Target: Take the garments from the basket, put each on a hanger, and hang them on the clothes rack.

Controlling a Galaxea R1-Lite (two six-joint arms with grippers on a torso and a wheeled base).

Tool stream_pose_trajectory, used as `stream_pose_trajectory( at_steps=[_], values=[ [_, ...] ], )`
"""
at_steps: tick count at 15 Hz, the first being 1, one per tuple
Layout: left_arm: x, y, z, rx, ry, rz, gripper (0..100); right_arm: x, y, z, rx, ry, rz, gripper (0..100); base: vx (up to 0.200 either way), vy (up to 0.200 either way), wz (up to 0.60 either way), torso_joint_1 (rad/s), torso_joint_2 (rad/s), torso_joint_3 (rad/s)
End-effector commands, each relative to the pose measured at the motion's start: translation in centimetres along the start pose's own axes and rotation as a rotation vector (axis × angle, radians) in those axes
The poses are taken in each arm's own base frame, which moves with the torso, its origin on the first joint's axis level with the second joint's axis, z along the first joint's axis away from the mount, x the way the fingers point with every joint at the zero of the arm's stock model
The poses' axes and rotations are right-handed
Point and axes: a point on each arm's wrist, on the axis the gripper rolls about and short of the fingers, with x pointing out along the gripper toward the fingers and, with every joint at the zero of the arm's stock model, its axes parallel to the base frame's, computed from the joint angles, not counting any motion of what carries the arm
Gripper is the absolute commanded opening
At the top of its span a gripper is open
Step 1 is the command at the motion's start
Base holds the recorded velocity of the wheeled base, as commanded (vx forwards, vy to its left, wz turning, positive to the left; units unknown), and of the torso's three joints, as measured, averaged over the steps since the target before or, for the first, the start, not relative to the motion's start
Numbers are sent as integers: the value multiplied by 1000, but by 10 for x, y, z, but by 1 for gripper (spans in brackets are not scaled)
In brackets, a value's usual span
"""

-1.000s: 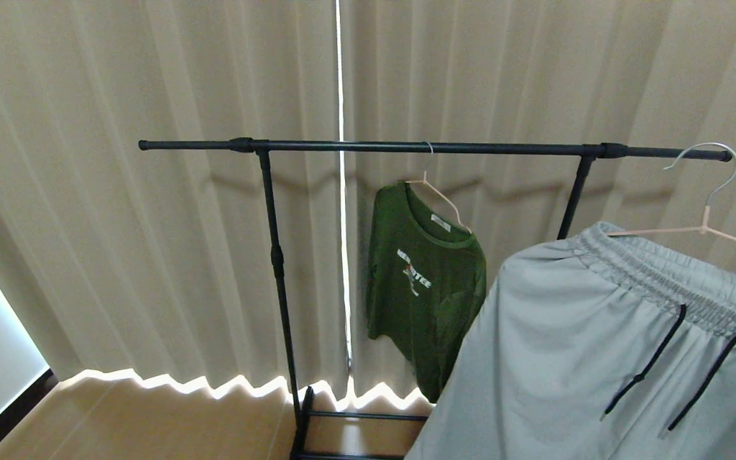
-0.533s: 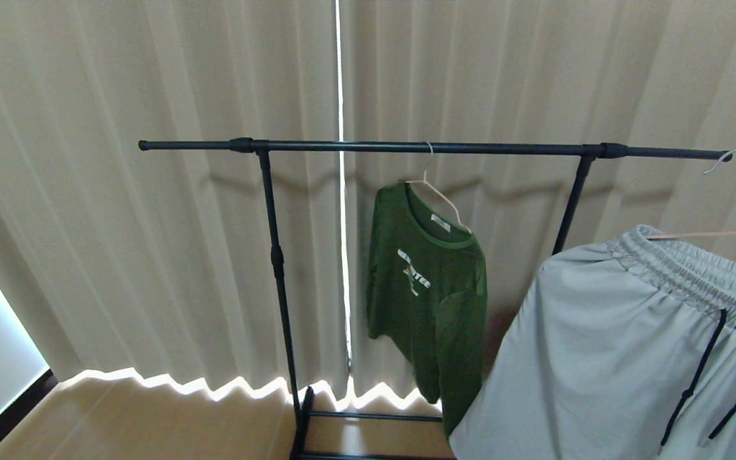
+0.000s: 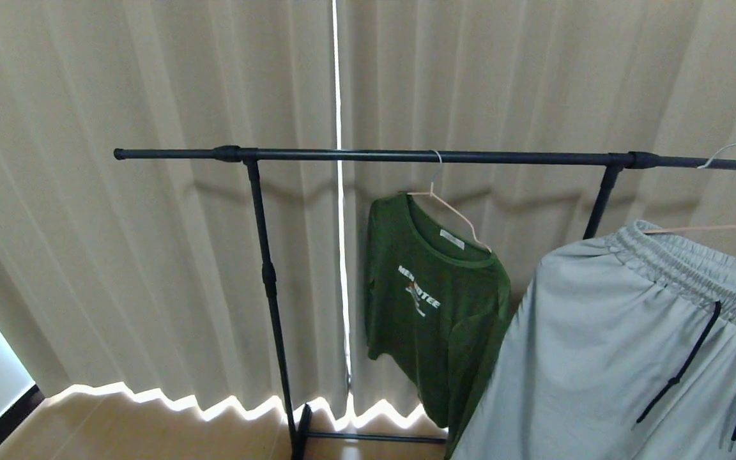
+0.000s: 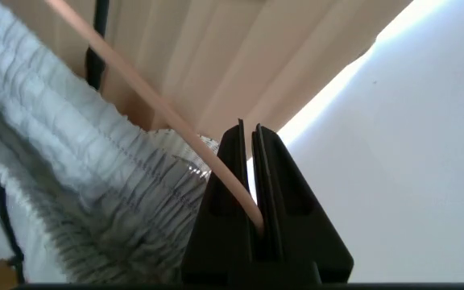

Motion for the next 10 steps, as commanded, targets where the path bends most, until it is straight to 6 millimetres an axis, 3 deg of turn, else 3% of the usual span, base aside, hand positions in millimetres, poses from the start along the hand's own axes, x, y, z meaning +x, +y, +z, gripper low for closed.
stream_pose_trajectory(
  at_steps=[1,4,7,10],
  values=[
    [0,0,0,-1,3,-1,100,8,2,1,-5,18,8,0,200,0,0,12,7,7],
    [0,0,0,-1,3,-1,100,17,5,5,-13,30,31,0,200,0,0,2,2,2],
    [0,0,0,-3,4,0,100,17,21,13,-39,-9,120,0,200,0,0,1,1,6],
    [0,0,0,-3,4,0,100,34,37,22,-59,6,185,0,200,0,0,4,1,1]
  ],
)
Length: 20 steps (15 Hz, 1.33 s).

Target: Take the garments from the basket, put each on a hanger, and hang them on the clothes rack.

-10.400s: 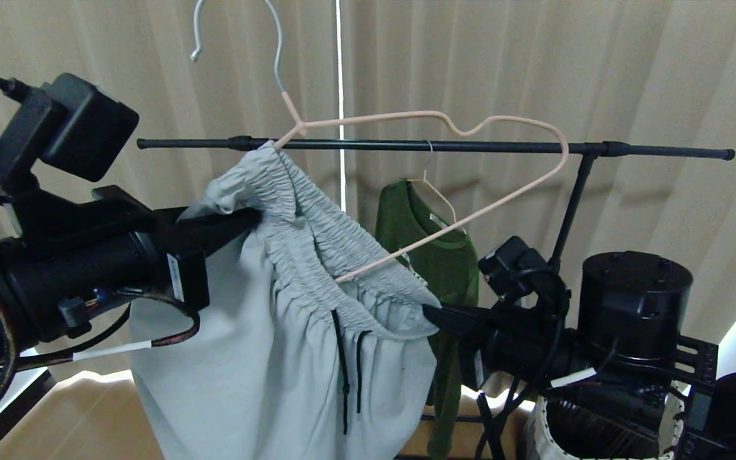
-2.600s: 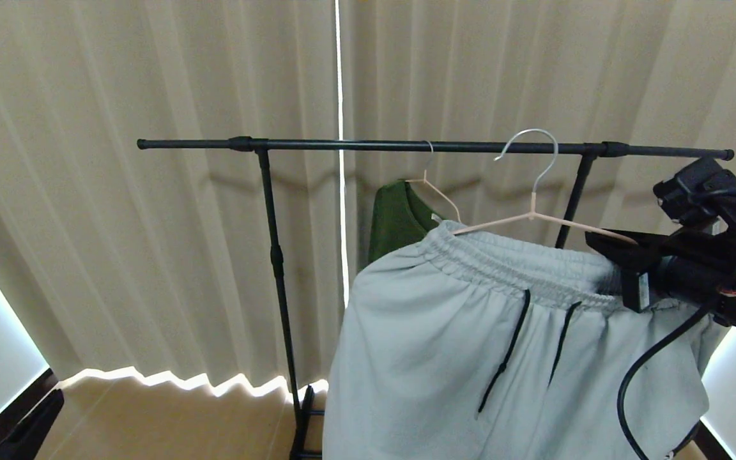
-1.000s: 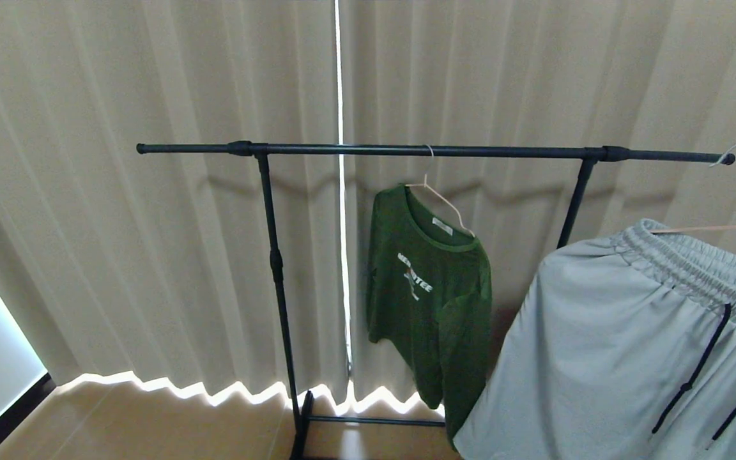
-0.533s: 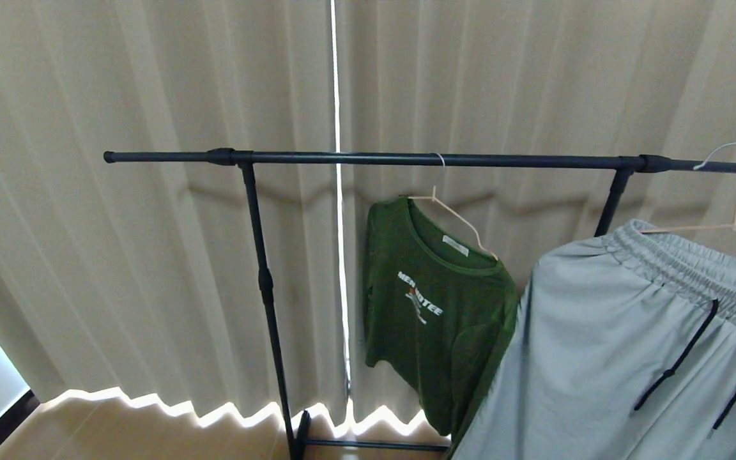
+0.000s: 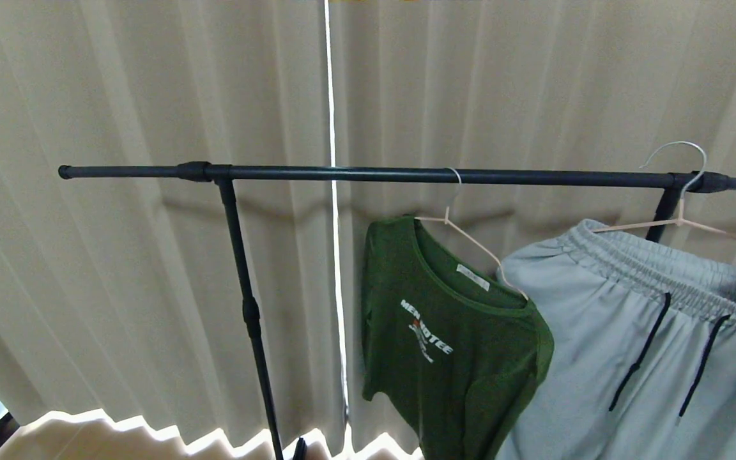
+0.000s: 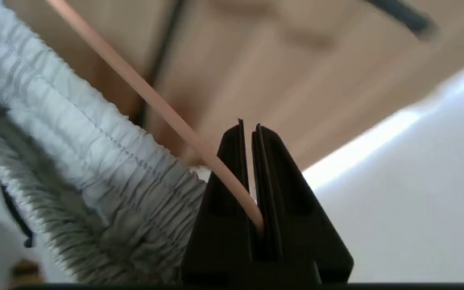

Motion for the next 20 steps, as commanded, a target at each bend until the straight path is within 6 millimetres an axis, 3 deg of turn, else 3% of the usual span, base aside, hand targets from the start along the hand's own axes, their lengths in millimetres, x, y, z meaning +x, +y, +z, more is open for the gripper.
stream_pose_trajectory(
  at_steps=[1,6,11,19,20],
  values=[
    [0,0,0,-1,3,0,100,24,11,7,-10,35,46,0,200,0,0,-2,2,2],
    [0,0,0,-1,3,0,100,69,24,12,-11,65,9,0,0,0,0,0,0,0],
    [0,0,0,-1,3,0,100,93,42,6,-36,104,-7,0,0,0,0,0,0,0],
    [0,0,0,-2,3,0,100,83,59,1,-69,109,48,0,0,0,0,0,0,0],
    [0,0,0,-4,3,0,100,81,59,-2,-72,113,50,100,0,0,0,0,0,0]
  ],
)
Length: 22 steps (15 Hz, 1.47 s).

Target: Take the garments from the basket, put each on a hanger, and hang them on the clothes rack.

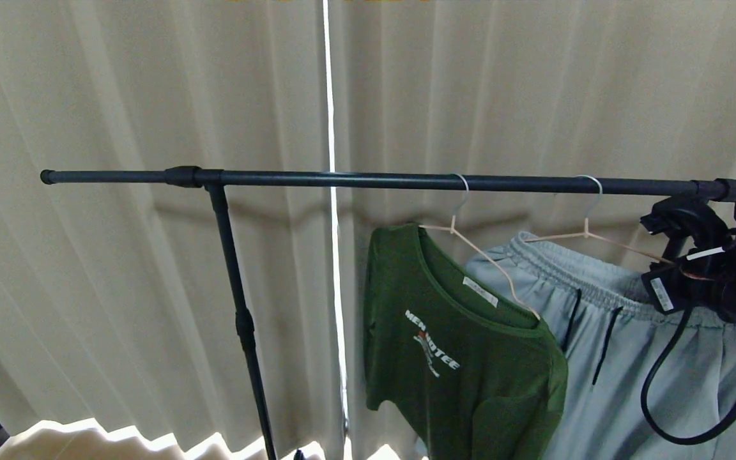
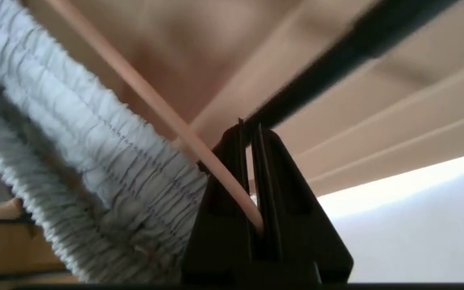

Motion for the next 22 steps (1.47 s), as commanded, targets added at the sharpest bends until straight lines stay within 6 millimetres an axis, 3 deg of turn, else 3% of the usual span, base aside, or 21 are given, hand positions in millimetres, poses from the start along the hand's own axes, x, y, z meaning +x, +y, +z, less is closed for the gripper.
stream_pose_trajectory(
  at_steps=[1,5,11,15,22],
  values=[
    [0,0,0,-2,2,1,100,-6,2,-3,-3,-4,13,100,0,0,0,0,0,0],
    [0,0,0,-7,1,2,100,-25,18,-10,134,-71,175,100,0,0,0,0,0,0],
    [0,0,-1,-50,6,0,100,-41,22,-29,223,-281,367,100,0,0,0,0,0,0],
    [0,0,-1,-91,3,2,100,-53,18,-29,256,-466,376,100,0,0,0,0,0,0],
    [0,0,-1,-116,3,5,100,-91,2,-30,346,-615,409,100,0,0,0,0,0,0]
  ],
)
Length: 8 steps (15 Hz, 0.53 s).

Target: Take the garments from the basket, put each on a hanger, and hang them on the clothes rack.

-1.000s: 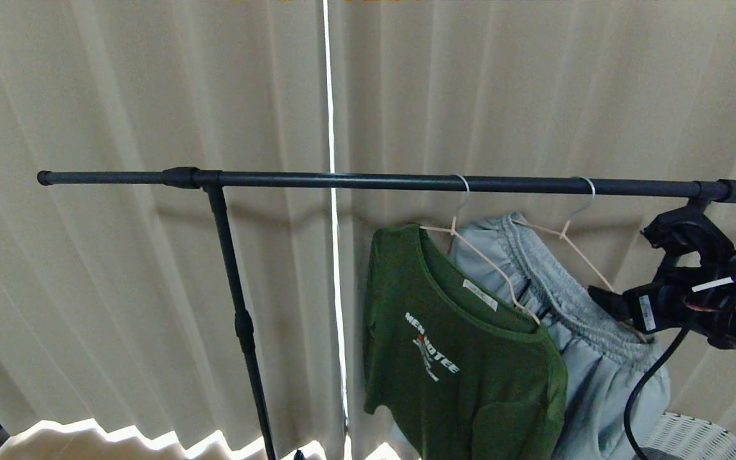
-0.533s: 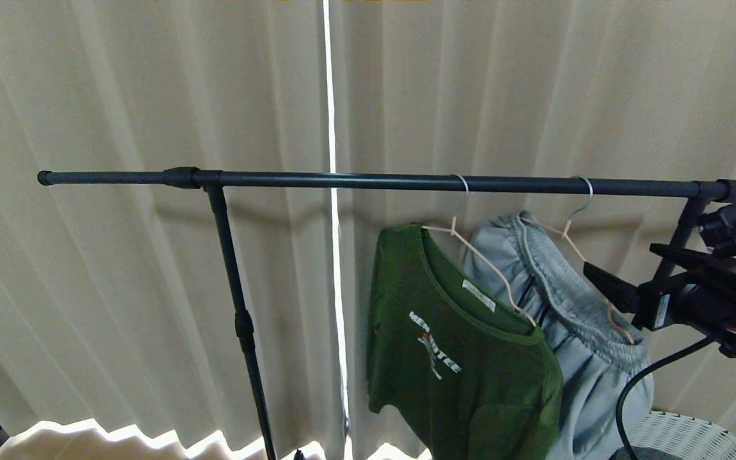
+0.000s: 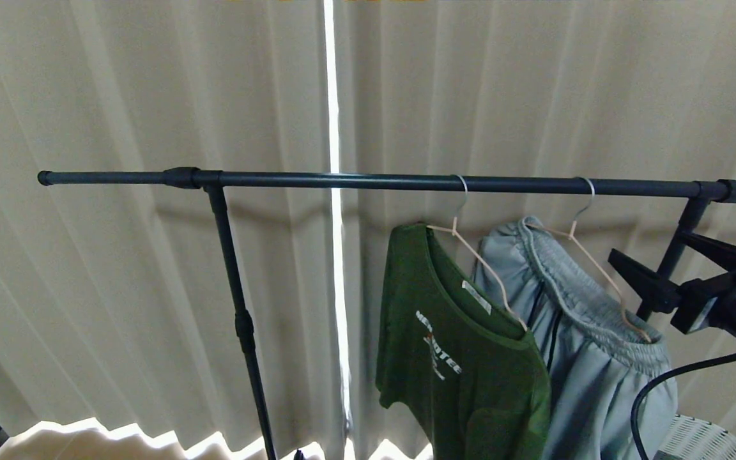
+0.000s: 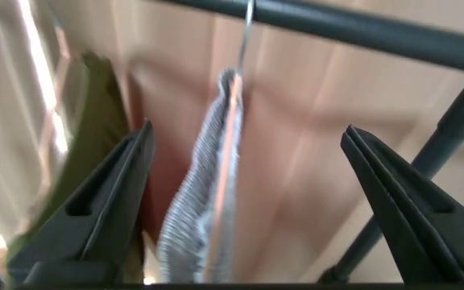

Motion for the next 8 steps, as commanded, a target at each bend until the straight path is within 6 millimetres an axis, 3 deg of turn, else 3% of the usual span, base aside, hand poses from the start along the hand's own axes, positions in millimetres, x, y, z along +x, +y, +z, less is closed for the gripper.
stream_pose_trajectory(
  at_steps=[1,5,8],
  values=[
    [0,0,0,0,1,0,100,-20,2,9,4,-63,13,100,0,0,0,0,0,0],
    [0,0,0,0,1,0,100,-50,6,8,6,-112,54,100,0,0,0,0,0,0],
    [0,0,0,0,1,0,100,-77,8,-5,4,-119,45,100,0,0,0,0,0,0]
  ],
)
